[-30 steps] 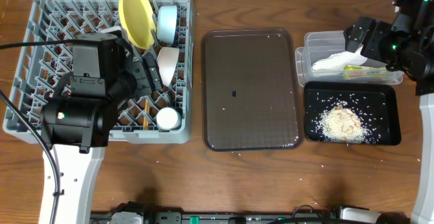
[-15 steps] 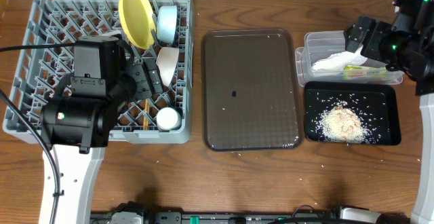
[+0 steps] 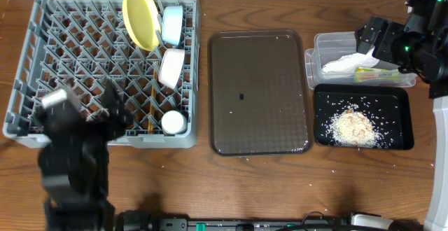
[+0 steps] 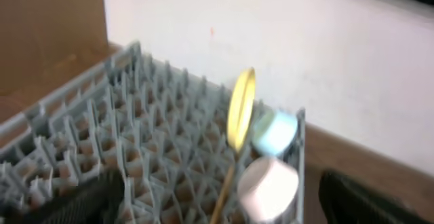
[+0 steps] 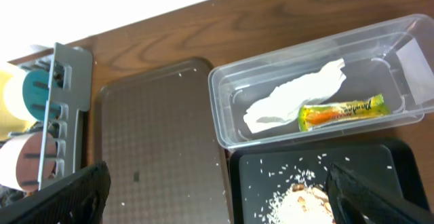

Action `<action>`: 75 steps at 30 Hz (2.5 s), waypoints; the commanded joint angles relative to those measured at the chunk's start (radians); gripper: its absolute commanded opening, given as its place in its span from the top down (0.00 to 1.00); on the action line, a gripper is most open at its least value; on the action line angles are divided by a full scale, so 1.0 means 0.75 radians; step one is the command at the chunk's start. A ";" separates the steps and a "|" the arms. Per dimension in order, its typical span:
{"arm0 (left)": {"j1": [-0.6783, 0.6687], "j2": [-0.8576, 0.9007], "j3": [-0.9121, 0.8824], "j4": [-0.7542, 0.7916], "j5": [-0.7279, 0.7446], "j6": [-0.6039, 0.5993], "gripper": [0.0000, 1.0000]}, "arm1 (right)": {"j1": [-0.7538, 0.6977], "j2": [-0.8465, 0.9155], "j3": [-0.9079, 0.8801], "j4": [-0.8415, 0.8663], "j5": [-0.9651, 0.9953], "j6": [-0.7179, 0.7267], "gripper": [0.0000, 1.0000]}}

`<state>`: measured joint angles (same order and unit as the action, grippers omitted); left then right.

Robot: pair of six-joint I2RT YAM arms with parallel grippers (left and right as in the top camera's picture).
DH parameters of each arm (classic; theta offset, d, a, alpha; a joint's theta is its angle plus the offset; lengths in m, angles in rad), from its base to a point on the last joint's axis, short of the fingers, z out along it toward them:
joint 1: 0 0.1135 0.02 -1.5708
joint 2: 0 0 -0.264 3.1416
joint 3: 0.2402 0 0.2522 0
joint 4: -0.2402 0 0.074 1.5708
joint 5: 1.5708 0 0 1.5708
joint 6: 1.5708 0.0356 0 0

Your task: Sort waste into correct bins and load items into the dishwasher

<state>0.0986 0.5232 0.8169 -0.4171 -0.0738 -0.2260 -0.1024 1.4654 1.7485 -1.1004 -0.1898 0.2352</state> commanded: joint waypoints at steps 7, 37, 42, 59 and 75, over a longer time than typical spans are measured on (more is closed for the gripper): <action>0.074 -0.468 -0.623 0.400 0.131 0.096 0.08 | -0.011 -0.001 0.012 0.000 -0.007 0.015 0.01; 0.074 -0.691 -1.084 0.461 0.109 0.101 0.08 | -0.011 -0.001 0.013 0.000 -0.007 0.015 0.01; 0.074 -0.691 -1.084 0.461 0.109 0.101 0.08 | -0.011 -0.001 0.012 0.000 -0.007 0.015 0.01; 0.074 -0.691 -1.084 0.461 0.109 0.101 0.07 | -0.011 -0.001 0.012 0.000 -0.007 0.015 0.01; 0.074 -0.691 -1.084 0.461 0.109 0.101 0.07 | 0.043 -0.283 -0.398 0.326 0.002 -0.516 0.01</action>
<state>0.1497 0.0105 0.0177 -0.0261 0.0238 -0.1596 -0.0895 1.3602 1.5562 -0.9104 -0.1856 -0.0452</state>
